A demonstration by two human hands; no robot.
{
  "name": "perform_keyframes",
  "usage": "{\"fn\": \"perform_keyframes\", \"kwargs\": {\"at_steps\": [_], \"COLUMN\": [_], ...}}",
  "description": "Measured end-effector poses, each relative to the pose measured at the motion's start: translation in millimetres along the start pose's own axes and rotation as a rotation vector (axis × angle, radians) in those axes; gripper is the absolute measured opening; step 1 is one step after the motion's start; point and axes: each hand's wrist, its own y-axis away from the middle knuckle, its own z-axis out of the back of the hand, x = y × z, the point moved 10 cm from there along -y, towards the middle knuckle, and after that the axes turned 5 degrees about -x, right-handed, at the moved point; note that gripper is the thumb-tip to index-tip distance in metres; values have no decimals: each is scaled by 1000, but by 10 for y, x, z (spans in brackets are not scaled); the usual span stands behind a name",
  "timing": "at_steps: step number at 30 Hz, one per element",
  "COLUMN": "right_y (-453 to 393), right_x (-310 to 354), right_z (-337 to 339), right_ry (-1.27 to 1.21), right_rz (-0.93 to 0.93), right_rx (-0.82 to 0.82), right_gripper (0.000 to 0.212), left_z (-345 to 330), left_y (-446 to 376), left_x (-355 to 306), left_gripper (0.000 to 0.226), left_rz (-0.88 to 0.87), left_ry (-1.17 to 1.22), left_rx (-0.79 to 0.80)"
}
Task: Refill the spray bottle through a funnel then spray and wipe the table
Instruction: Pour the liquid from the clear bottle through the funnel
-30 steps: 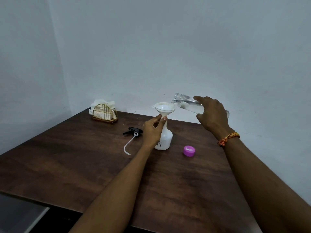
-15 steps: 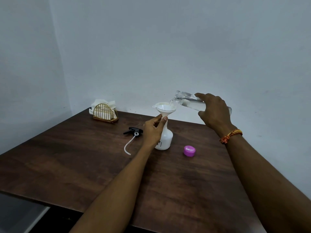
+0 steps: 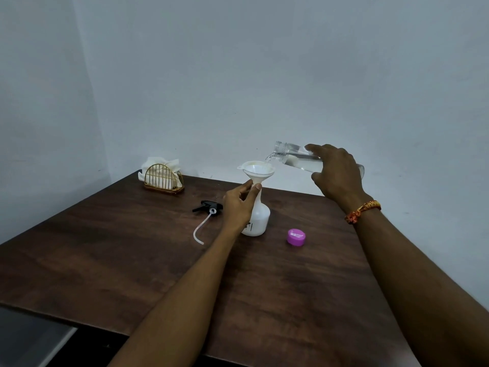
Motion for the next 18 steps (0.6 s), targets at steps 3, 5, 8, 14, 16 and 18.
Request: {"fn": "perform_keyframes", "kwargs": {"at_steps": [3,5,8,14,16,18], "right_y": [-2,-5,-8,-14,-21,-27], "right_x": [14,31,26,29,32,28], "right_z": [25,45,64,74,81,93], "right_ry": [2,7,11,7,1,5], "right_rz": [-3,3,-2,6,15,26], "right_rx": [1,-1,1,2,3,0], "right_gripper": [70,70,70,71,71,72], "left_z": [11,16,2,-6,-11,-17], "left_y": [3,-8,-8,-10,-3,2], "left_x": [-12,2,7,27,20,9], "left_gripper": [37,40,42,43,40,39], "left_rz": [-8,0,10,23,23,17], "left_ry": [-12,-8,-8,-18,-32,-39], "left_rx": [-6,-10,-5,-2,3,2]}}
